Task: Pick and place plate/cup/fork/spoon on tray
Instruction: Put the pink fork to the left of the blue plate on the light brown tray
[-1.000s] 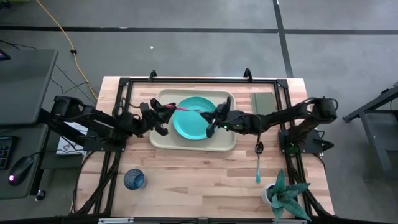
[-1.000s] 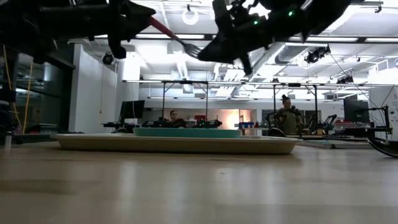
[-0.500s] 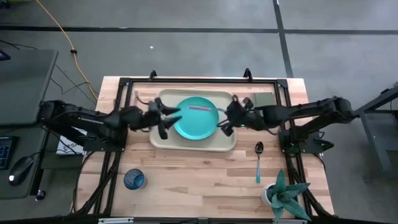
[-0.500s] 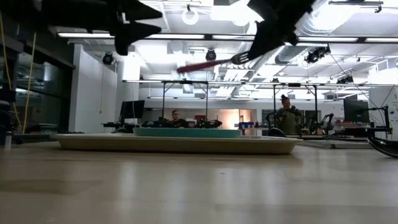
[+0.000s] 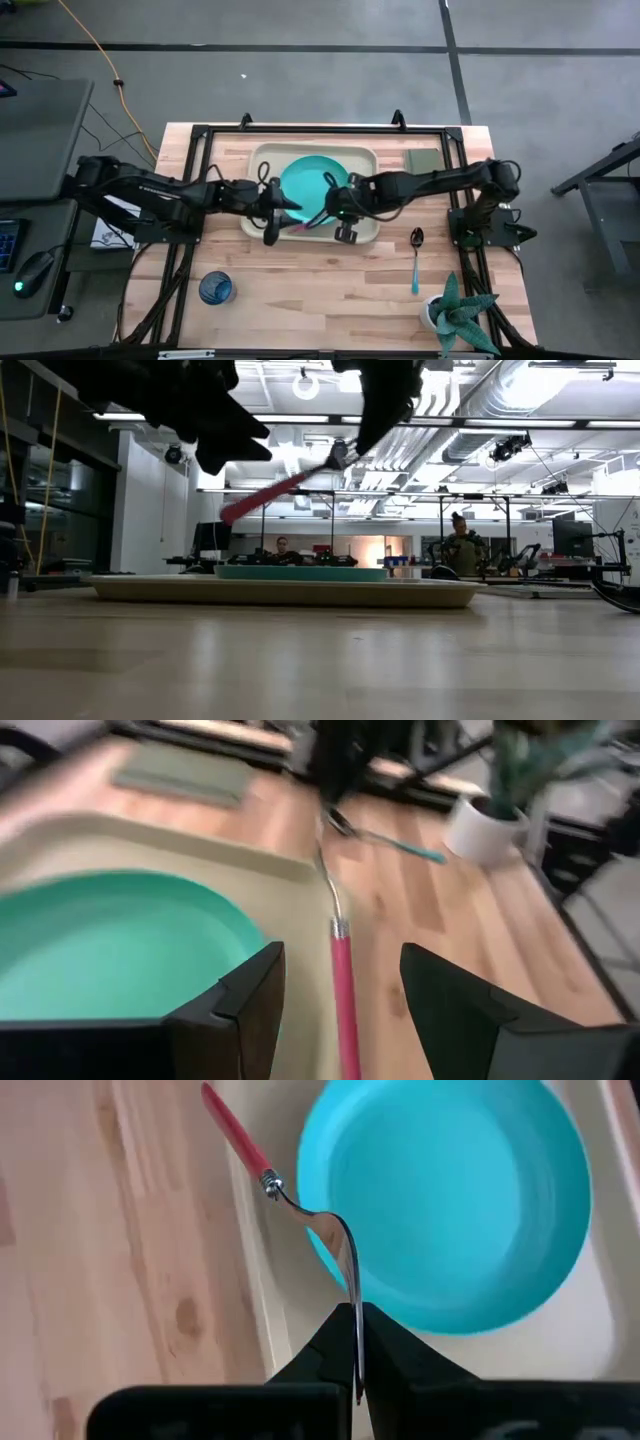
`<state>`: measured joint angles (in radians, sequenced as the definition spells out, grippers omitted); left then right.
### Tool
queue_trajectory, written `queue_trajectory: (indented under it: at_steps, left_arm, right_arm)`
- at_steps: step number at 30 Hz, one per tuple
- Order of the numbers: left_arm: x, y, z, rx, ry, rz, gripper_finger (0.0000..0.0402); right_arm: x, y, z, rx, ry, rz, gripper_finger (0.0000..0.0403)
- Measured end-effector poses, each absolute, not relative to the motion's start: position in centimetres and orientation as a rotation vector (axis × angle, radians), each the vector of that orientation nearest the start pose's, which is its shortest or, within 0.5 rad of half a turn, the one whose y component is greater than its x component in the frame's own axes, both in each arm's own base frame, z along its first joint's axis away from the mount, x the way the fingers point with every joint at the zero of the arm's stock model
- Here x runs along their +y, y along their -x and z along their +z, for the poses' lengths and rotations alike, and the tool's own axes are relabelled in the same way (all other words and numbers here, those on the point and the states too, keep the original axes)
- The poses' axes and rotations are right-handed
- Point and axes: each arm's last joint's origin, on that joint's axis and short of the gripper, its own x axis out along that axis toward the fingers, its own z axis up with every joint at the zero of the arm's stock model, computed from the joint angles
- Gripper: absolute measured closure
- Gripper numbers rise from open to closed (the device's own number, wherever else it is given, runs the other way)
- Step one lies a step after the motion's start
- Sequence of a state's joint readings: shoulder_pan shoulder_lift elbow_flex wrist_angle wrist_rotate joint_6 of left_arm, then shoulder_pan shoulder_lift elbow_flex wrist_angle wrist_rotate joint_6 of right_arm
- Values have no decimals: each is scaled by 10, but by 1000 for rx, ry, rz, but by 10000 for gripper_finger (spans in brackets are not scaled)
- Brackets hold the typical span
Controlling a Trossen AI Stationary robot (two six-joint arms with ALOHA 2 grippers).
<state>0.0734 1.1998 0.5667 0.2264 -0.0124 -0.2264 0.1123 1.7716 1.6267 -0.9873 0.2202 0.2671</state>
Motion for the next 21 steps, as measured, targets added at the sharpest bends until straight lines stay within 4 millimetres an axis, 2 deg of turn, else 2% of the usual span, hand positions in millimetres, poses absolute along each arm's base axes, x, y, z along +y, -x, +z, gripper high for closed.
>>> queue_trajectory:
  at_steps: [5,21]
  left_arm:
    - [17,-250,205,443,273,69,219]
    - [20,-249,196,520,351,86,219]
  right_arm:
    - [35,-373,304,1112,-33,-255,403]
    - [36,-378,308,1058,-32,-241,403]
